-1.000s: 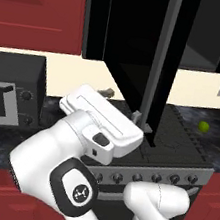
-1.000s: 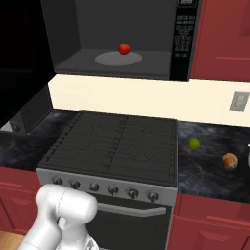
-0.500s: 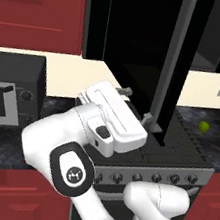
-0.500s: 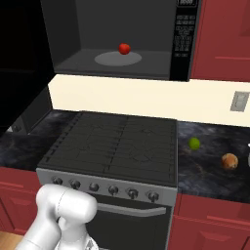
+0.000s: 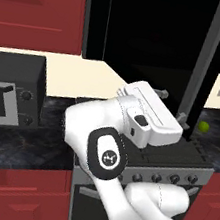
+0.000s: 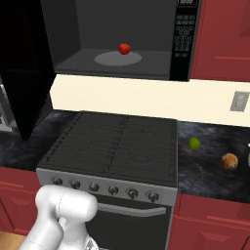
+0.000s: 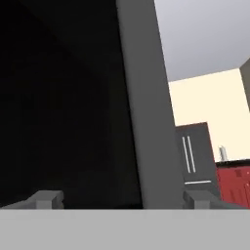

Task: Close the microwave door.

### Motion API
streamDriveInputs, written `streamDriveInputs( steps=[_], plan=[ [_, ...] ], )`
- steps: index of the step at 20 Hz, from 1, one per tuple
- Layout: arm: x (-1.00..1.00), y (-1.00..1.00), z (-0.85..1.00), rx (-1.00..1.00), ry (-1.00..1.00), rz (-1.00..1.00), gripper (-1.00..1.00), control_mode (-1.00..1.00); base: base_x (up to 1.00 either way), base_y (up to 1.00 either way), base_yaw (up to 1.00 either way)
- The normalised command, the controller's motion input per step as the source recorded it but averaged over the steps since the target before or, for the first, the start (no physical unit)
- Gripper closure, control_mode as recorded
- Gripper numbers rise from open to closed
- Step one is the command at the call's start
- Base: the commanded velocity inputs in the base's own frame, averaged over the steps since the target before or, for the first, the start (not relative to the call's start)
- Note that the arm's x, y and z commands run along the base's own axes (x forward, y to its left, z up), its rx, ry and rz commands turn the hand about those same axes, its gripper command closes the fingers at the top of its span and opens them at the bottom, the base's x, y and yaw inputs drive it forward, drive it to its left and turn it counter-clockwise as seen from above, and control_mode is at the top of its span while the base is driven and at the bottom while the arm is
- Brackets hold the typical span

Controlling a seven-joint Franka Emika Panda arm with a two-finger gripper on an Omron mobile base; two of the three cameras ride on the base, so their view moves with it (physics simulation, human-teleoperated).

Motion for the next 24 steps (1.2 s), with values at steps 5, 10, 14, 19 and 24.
streamDriveInputs(
  steps=[5, 10, 14, 19, 24],
  plan=[
    [0.13, -0.76, 0.00, 0.10, 0.15, 0.01, -1.00, -1.00, 0.00, 0.00, 0.00],
    [0.13, -0.59, 0.00, 0.12, 0.09, 0.08, -1.00, -1.00, 0.00, 0.00, 0.00],
    [0.45, -0.55, 0.00, 0.14, 0.12, 0.15, -1.00, -1.00, 0.00, 0.00, 0.00],
    [0.60, -0.50, 0.01, 0.11, 0.17, 0.19, -1.00, -1.00, 0.00, 0.00, 0.00],
    [0.52, -0.50, 0.00, 0.11, 0.01, 0.23, -1.00, -1.00, 0.00, 0.00, 0.00]
  ],
)
